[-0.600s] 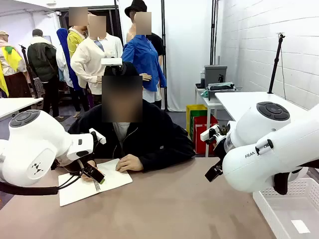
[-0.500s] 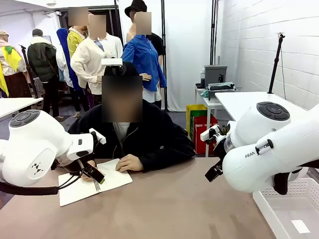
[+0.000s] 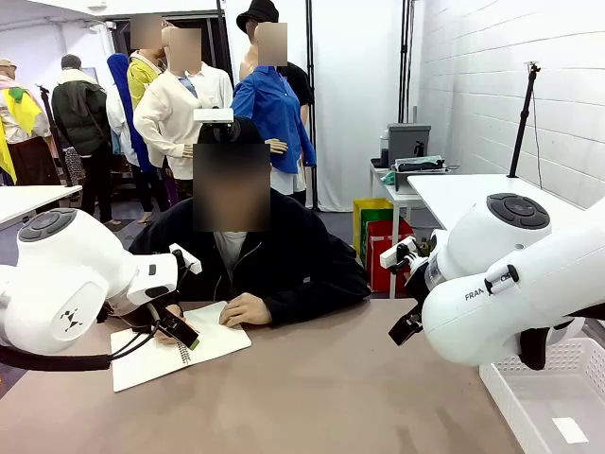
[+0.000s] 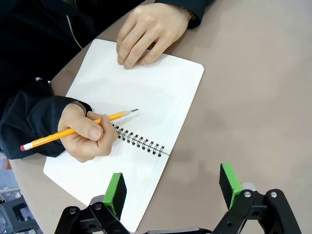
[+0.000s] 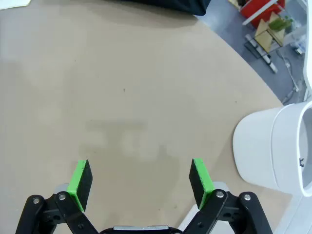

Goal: Sort the paper based on its condition.
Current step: If a person hands you a paper, place it in the Organizing basket , and if it's crumpled, put it in the Trash can.

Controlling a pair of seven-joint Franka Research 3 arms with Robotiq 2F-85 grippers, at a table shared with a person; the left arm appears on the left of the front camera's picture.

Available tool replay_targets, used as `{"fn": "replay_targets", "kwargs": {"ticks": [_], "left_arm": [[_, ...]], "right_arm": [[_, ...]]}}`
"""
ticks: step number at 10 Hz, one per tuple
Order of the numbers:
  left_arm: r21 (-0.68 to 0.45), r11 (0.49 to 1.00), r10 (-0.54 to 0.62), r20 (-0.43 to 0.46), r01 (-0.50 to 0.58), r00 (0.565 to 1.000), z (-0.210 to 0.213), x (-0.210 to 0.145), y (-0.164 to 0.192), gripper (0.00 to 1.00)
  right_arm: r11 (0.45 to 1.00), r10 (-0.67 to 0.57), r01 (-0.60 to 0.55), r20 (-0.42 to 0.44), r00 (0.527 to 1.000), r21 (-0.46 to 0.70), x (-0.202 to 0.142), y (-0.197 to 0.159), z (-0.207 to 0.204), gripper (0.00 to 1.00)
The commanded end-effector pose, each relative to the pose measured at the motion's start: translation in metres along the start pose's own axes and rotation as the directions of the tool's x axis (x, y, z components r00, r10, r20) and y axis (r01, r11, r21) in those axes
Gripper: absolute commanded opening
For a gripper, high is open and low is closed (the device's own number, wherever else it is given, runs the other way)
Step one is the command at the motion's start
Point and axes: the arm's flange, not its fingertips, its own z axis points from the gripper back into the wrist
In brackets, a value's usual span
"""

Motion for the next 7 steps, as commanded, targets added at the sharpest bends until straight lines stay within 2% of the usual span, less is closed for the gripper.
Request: {"fn": "replay_targets", "kwargs": {"ticks": [1, 7], "left_arm": [[0.001, 1.0, 0.002, 0.0, -0.002, 1.0, 0.0, -0.0002, 0.001, 1.0], [0.001, 1.0, 0.002, 0.0, -0.002, 1.0, 0.0, -0.0002, 0.001, 1.0]], "right_arm": [[1.0, 0.0, 0.0, 0.0, 1.0, 0.0, 0.0, -0.0001, 0.0, 1.0], [1.0, 0.0, 0.0, 0.0, 1.0, 0.0, 0.0, -0.0001, 0.0, 1.0]]}}
